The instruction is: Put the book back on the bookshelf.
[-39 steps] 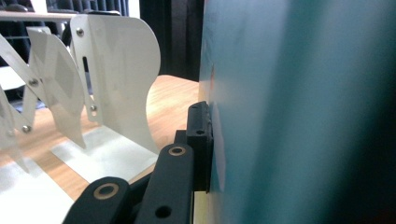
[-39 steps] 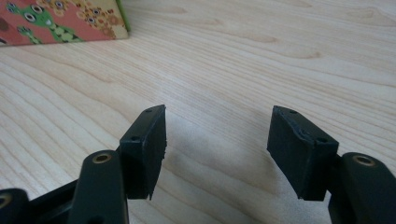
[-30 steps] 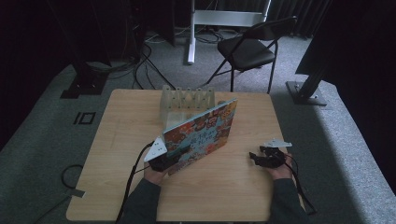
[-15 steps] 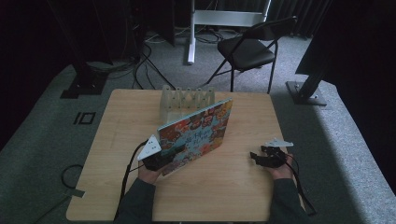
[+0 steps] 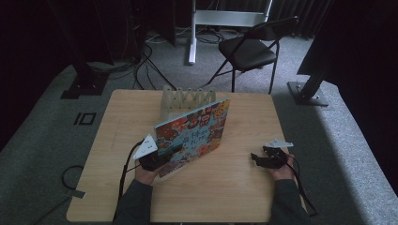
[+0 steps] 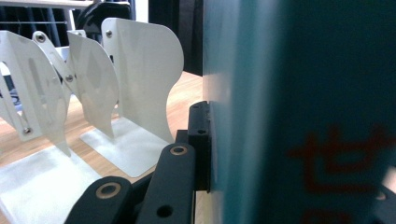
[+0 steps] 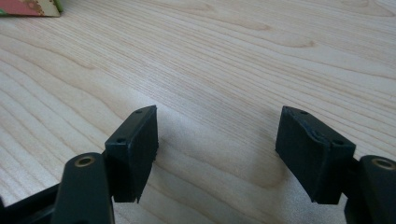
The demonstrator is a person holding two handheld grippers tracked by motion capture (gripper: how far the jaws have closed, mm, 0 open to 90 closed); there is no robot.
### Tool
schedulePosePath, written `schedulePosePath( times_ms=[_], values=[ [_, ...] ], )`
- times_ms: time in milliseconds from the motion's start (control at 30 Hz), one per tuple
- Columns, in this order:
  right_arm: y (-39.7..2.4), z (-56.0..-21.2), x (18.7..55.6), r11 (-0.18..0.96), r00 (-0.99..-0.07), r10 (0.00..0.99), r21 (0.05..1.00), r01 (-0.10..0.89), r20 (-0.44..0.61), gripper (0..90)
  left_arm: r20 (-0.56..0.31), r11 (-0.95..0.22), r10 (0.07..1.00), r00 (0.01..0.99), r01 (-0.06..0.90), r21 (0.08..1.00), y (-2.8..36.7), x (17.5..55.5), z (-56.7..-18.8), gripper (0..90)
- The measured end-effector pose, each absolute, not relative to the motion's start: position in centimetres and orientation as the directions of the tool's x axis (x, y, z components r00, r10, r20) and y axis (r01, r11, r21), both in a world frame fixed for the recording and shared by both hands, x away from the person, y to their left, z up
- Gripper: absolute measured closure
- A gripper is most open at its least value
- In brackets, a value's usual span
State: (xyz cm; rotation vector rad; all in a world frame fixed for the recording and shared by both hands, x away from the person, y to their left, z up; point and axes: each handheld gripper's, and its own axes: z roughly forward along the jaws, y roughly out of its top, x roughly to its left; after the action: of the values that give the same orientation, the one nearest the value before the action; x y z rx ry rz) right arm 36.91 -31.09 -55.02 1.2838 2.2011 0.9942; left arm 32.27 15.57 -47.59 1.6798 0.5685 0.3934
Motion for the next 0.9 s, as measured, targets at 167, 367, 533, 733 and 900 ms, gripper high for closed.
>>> schedulePosePath(
  times_ms=[167,367,533,733,900],
  values=[
    [-31.1,-55.0,36.9,0.326,-0.5,0.866,0.745,0.581,0.01,27.8,-0.048,-0.128,0.58,0.813,0.149,0.98,16.0,32.0,-47.2,81.2],
    [-31.0,-55.0,37.0,0.331,-0.503,0.864,0.744,0.58,0.008,26.9,-0.04,-0.136,0.594,0.804,0.149,0.979,16.5,31.8,-46.9,81.2],
    [-31.0,-55.0,37.0,0.331,-0.503,0.864,0.744,0.58,0.008,26.9,-0.046,-0.131,0.599,0.799,0.155,0.979,17.0,31.7,-46.8,81.2],
    [-31.0,-55.0,36.9,0.333,-0.505,0.863,0.744,0.579,0.007,26.9,-0.039,-0.135,0.609,0.792,0.152,0.979,17.2,31.5,-46.6,81.1],
    [-31.0,-55.0,36.9,0.333,-0.505,0.863,0.744,0.579,0.006,26.8,-0.04,-0.133,0.618,0.785,0.155,0.979,17.5,31.4,-46.6,81.2]
  ],
)
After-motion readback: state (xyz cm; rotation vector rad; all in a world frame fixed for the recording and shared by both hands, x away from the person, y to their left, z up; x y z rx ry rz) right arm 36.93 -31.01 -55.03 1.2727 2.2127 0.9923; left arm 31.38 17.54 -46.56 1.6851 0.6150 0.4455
